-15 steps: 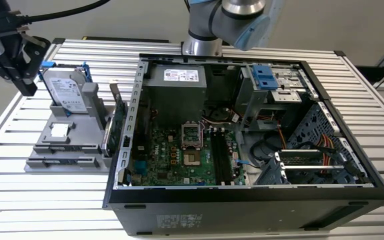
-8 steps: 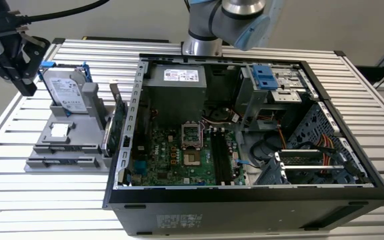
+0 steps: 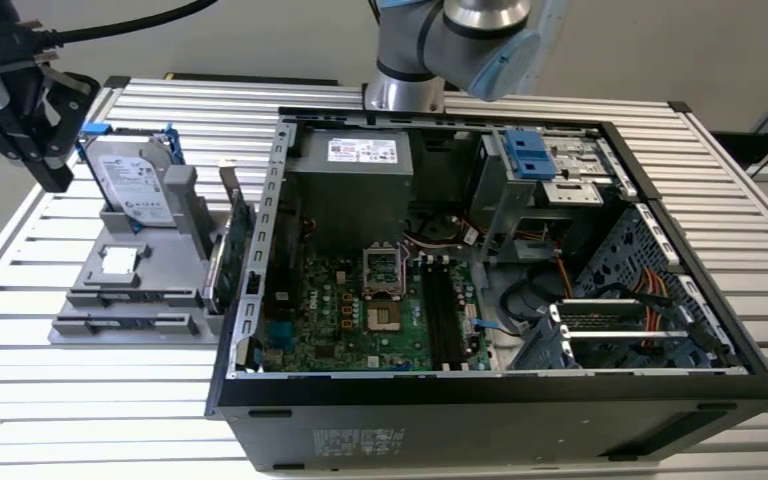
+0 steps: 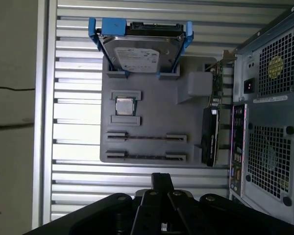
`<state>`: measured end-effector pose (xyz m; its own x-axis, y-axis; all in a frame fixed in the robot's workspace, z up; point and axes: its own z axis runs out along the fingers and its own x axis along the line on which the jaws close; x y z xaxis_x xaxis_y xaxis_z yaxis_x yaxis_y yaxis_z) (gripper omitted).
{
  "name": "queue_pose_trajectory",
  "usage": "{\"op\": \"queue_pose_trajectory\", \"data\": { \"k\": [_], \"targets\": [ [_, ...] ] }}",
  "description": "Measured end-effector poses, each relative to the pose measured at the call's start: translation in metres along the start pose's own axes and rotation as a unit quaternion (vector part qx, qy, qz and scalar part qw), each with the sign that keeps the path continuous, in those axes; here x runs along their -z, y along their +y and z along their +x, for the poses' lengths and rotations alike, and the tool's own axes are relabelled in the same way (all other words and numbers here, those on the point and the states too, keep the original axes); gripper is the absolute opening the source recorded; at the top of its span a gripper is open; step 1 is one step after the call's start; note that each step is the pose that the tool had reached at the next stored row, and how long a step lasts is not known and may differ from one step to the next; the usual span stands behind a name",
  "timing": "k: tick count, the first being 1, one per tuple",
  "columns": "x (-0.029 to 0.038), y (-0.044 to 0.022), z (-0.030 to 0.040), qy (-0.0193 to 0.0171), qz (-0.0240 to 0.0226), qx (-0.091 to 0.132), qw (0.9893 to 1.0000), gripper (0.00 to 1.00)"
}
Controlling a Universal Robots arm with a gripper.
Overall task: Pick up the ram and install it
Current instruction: 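Pick up the ram and move it above insertion slot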
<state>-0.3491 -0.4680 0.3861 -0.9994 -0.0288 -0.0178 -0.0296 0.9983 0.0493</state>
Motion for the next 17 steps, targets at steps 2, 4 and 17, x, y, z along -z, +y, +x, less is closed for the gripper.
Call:
{"op": "queue_pose_trajectory", "data": {
  "k": [2, 4, 17],
  "targets": [
    [0.0, 0.0, 0.0, 0.0002, -0.0001, 0.004, 1.0, 0.0],
    [-0.0001, 0.0, 0.0001, 0.0004, -0.0002, 0.009, 1.0, 0.0],
    [0.0, 0.0, 0.0, 0.0016, -0.0006, 0.033, 0.9995, 0.0]
  ]
}}
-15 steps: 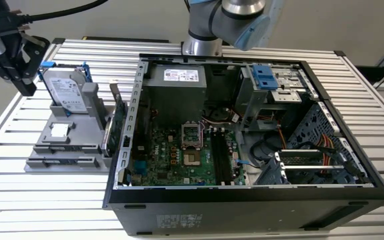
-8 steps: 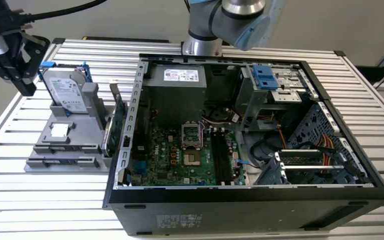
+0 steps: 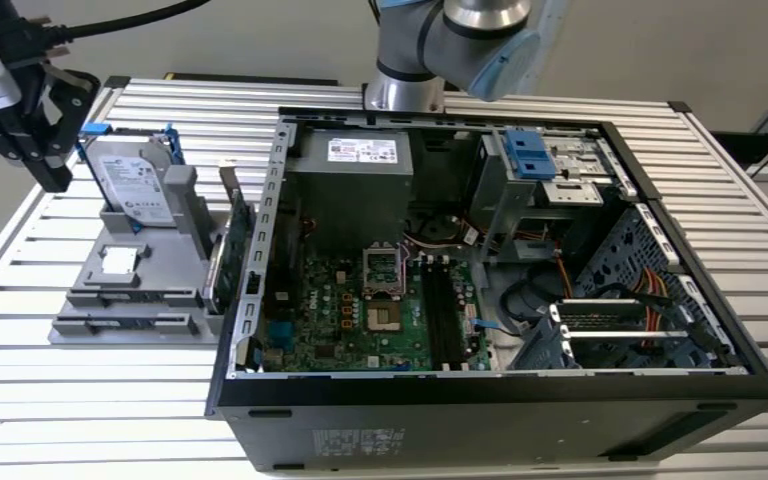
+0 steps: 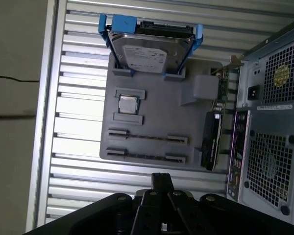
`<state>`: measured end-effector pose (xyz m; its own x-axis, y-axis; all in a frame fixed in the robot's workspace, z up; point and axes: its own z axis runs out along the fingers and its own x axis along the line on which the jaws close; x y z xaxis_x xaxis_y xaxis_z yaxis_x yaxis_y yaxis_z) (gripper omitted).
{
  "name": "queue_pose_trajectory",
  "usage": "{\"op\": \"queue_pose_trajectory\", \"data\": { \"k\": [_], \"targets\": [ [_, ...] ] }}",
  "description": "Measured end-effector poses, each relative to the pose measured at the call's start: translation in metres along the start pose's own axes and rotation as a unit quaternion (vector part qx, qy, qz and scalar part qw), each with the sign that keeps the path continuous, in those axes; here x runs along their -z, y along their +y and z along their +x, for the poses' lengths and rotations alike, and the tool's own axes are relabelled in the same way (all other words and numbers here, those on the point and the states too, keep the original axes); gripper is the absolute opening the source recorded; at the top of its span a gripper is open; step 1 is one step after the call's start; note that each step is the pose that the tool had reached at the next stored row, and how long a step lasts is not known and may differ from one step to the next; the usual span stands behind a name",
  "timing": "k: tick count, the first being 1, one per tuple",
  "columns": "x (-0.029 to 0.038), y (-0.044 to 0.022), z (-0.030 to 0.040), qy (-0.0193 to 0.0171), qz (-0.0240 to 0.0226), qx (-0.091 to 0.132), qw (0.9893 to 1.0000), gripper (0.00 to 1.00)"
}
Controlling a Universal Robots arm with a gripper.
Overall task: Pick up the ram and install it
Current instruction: 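Pick up the ram and move it above insertion slot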
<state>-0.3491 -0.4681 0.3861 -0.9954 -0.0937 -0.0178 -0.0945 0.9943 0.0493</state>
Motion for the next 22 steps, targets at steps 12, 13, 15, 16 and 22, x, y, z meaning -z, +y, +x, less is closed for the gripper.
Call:
{"op": "queue_pose_trajectory", "data": {
  "k": [12, 13, 15, 16, 22],
  "targets": [
    [0.0001, 0.0, 0.0, 0.001, -0.0003, 0.018, 0.9998, 0.0],
    [0.0001, 0.0, 0.0, 0.001, -0.0003, 0.02, 0.9998, 0.0],
    [0.0, 0.0, 0.0, 0.0012, -0.0004, 0.025, 0.9997, 0.0],
    [0.0, 0.0, 0.0, 0.0014, -0.0005, 0.027, 0.9996, 0.0],
    [0.0, 0.0, 0.0, 0.0022, -0.0008, 0.044, 0.999, 0.0]
  ]
}}
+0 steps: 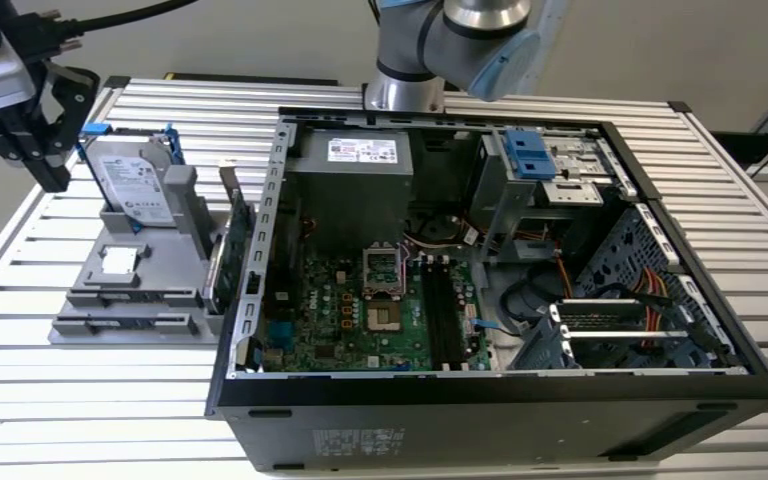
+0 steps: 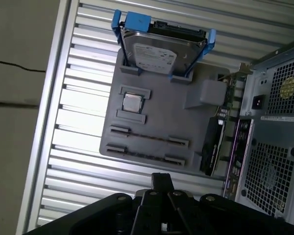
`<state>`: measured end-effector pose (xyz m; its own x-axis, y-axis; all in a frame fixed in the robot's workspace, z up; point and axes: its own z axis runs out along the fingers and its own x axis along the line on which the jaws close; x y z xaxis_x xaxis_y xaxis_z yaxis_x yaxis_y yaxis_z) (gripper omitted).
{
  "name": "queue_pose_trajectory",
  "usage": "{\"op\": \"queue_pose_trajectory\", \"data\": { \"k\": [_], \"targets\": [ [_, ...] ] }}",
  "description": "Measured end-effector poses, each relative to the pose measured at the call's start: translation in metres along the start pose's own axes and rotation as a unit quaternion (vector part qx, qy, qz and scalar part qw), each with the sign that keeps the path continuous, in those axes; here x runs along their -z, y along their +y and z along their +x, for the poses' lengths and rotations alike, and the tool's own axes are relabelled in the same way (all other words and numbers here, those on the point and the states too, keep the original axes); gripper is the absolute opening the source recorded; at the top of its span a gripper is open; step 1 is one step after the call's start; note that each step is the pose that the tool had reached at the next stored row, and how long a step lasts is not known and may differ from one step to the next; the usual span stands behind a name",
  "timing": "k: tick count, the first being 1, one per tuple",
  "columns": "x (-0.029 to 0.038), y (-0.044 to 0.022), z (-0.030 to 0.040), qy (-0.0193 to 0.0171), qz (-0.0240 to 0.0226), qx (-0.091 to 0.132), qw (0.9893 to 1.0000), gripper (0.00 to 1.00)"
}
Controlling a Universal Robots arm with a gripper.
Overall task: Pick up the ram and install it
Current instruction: 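Pick up the ram and move it above insertion slot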
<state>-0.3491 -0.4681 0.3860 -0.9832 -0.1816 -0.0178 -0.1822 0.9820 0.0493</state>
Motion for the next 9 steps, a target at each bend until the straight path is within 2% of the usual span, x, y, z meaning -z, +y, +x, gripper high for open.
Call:
{"op": "queue_pose_trajectory", "data": {
  "k": [9],
  "targets": [
    [0.0001, 0.0, 0.0, 0.0016, -0.0005, 0.031, 0.9995, 0.0]
  ]
}}
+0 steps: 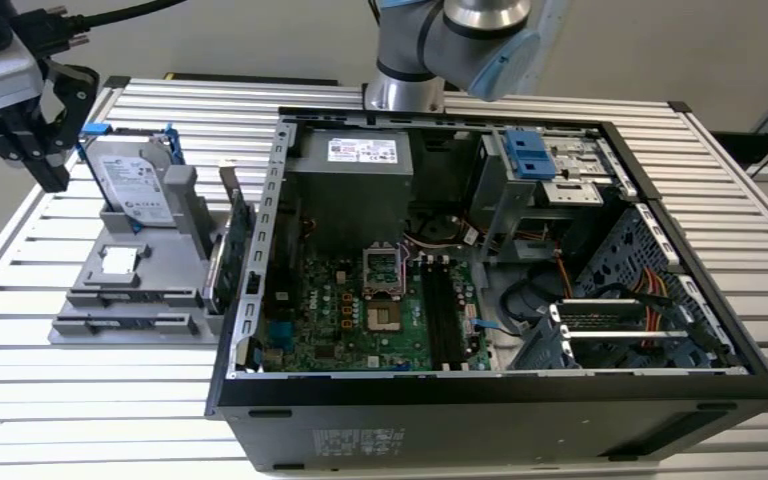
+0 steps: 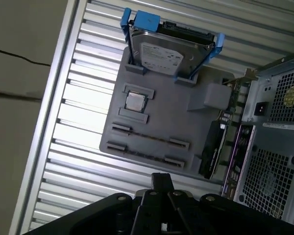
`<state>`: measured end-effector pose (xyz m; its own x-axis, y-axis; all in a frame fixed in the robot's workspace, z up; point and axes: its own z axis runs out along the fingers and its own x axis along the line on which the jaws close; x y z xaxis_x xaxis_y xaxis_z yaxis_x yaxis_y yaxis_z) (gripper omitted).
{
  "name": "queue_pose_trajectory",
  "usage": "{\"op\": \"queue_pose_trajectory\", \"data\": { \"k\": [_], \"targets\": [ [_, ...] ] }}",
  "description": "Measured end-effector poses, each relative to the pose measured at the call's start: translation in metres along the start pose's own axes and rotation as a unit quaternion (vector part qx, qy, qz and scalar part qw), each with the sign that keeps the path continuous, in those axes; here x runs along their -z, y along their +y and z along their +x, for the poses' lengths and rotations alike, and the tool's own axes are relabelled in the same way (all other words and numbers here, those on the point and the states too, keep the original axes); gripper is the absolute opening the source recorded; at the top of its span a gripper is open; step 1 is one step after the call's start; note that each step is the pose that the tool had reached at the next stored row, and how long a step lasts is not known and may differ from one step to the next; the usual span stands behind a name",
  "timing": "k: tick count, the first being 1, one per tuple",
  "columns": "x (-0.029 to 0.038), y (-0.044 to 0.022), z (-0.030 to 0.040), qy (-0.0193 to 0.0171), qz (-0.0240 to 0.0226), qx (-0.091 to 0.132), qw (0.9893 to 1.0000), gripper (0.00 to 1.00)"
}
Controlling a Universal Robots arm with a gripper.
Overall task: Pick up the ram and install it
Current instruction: 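Pick up the ram and move it above insertion slot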
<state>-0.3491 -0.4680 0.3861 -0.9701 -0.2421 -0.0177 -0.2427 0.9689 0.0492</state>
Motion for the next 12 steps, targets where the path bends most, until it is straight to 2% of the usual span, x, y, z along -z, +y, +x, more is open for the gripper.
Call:
{"op": "queue_pose_trajectory", "data": {
  "k": [1, 3, 12],
  "targets": [
    [0.0, 0.0, 0.0, 0.0002, 0.0, 0.003, 1.0, 0.0],
    [0.0, 0.0, 0.0, 0.0013, -0.0005, 0.027, 0.9996, 0.0],
    [0.0, 0.0, 0.0, 0.0034, -0.0012, 0.069, 0.9976, 0.0]
  ]
}}
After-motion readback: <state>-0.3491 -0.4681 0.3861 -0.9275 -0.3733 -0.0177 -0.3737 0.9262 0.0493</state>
